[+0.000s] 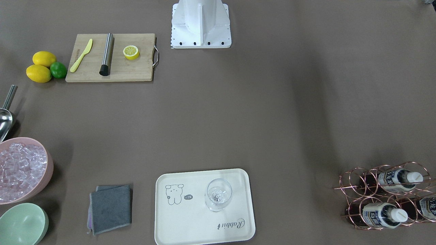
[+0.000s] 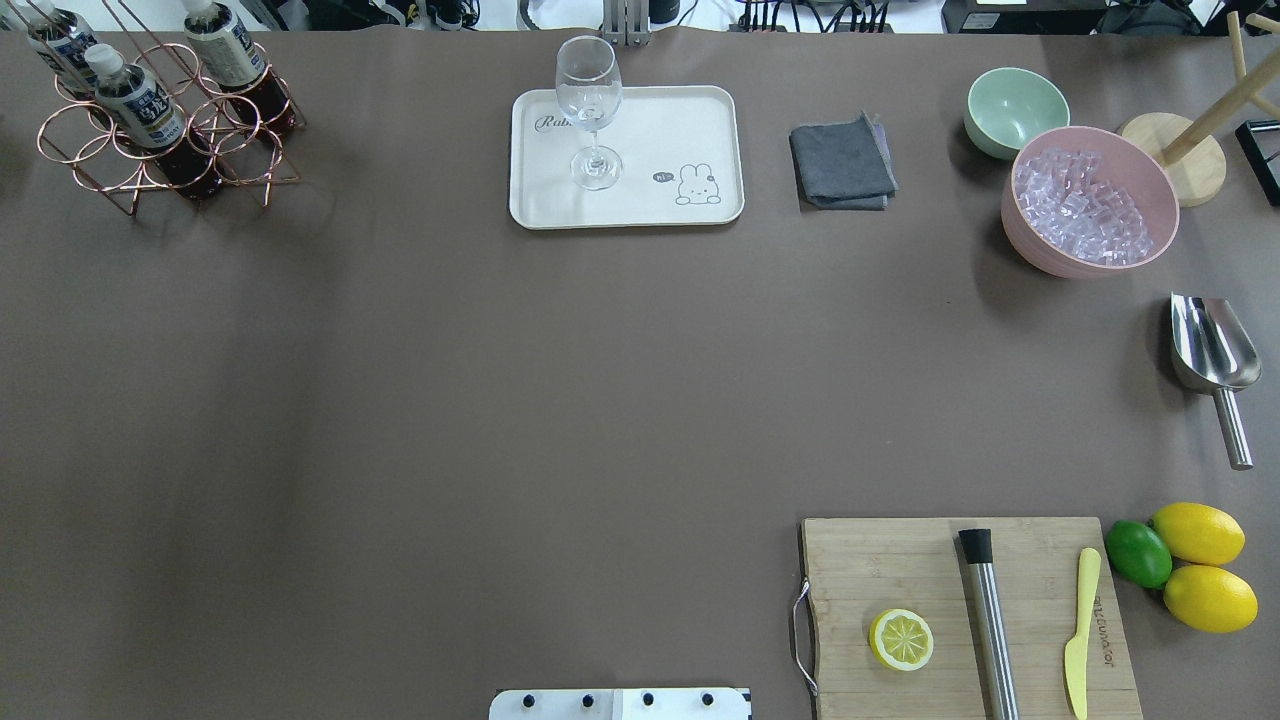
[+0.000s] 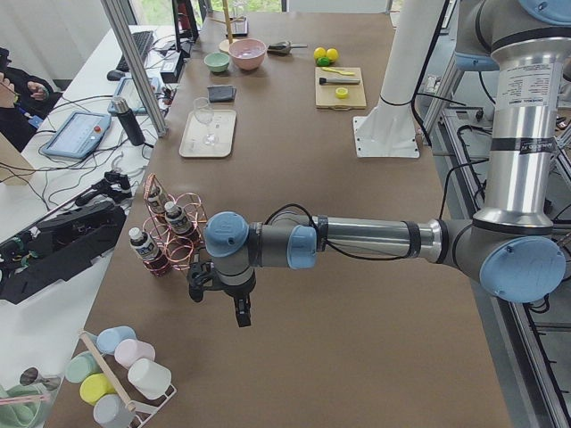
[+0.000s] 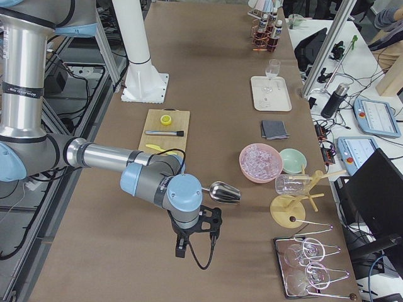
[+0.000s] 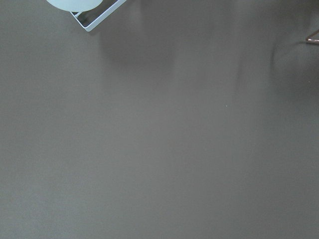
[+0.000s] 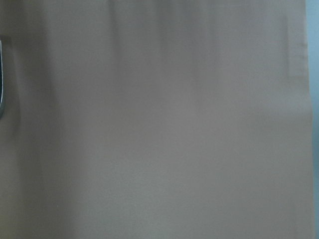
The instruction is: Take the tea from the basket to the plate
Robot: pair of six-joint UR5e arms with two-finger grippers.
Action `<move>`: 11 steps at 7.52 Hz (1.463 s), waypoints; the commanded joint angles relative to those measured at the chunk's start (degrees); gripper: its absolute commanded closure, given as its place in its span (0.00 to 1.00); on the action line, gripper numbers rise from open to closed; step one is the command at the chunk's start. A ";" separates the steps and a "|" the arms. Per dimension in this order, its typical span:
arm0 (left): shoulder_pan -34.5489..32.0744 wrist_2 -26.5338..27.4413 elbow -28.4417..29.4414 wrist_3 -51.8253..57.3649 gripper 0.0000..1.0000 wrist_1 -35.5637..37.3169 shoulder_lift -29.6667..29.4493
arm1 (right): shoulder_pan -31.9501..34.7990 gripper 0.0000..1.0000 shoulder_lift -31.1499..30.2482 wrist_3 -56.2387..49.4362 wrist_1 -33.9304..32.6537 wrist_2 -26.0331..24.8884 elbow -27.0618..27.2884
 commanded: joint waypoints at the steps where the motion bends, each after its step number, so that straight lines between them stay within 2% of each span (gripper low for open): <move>1: -0.10 -0.30 -0.60 0.15 0.02 -0.40 0.93 | 0.00 0.00 0.07 0.00 0.00 0.00 0.09; 11: -0.10 0.05 -1.31 0.06 0.02 0.03 1.03 | 0.00 0.00 0.08 0.00 0.00 0.09 0.26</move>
